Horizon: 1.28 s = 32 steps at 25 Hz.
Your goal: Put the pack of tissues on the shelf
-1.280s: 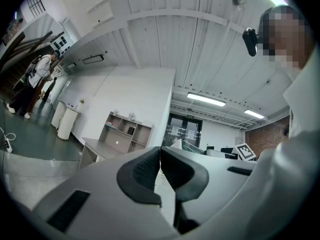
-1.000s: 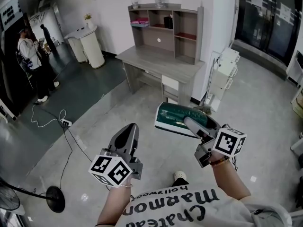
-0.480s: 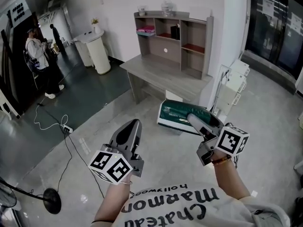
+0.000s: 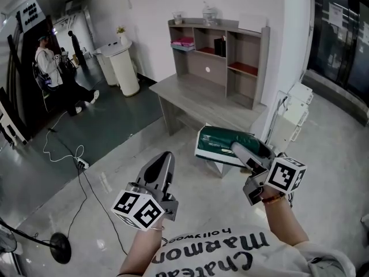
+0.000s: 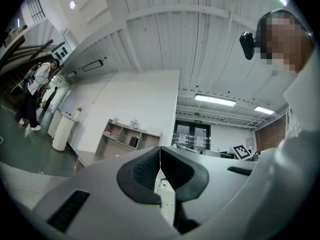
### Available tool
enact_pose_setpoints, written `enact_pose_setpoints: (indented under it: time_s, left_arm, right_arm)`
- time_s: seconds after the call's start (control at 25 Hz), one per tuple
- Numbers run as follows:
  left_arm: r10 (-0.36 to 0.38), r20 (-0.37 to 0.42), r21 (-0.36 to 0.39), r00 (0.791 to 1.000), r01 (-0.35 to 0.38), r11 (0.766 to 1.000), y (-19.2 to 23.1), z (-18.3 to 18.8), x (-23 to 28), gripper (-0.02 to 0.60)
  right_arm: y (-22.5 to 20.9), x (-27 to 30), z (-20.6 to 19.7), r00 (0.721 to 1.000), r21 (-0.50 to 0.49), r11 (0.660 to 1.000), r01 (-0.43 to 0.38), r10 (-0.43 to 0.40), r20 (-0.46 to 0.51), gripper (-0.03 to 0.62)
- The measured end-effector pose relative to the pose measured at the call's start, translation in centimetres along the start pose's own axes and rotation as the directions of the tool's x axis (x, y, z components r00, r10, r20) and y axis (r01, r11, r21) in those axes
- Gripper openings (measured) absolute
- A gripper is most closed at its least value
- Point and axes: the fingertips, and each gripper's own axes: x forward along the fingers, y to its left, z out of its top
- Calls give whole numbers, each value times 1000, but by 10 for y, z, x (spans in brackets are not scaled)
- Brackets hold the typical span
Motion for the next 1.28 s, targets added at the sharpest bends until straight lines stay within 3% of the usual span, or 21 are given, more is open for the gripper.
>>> enact_pose_setpoints:
  time_s: [0.36, 0.6, 0.76, 0.96, 1.28]
  left_arm:
    - [9, -71, -92, 997, -16, 996, 36, -48, 31, 17]
    - [13, -88, -114, 996, -23, 993, 73, -49, 48, 17]
    - [-10, -68, -130, 998, 1, 992, 108, -40, 70, 17]
    - [-48, -48, -139, 998, 41, 989, 160, -8, 103, 17]
    - [-97, -13, -80, 995, 96, 992, 236, 41, 144, 17]
  right_arm:
    - [-53, 33, -41, 990, 59, 996, 68, -61, -125, 469]
    - [-66, 69, -45, 992, 107, 991, 77, -65, -111, 468]
    - [-77, 109, -42, 990, 126, 987, 97, -83, -112, 468]
    - [-74, 171, -21, 990, 59, 991, 117, -111, -88, 468]
    - [-56, 264, 2, 999, 19, 999, 36, -36, -3, 468]
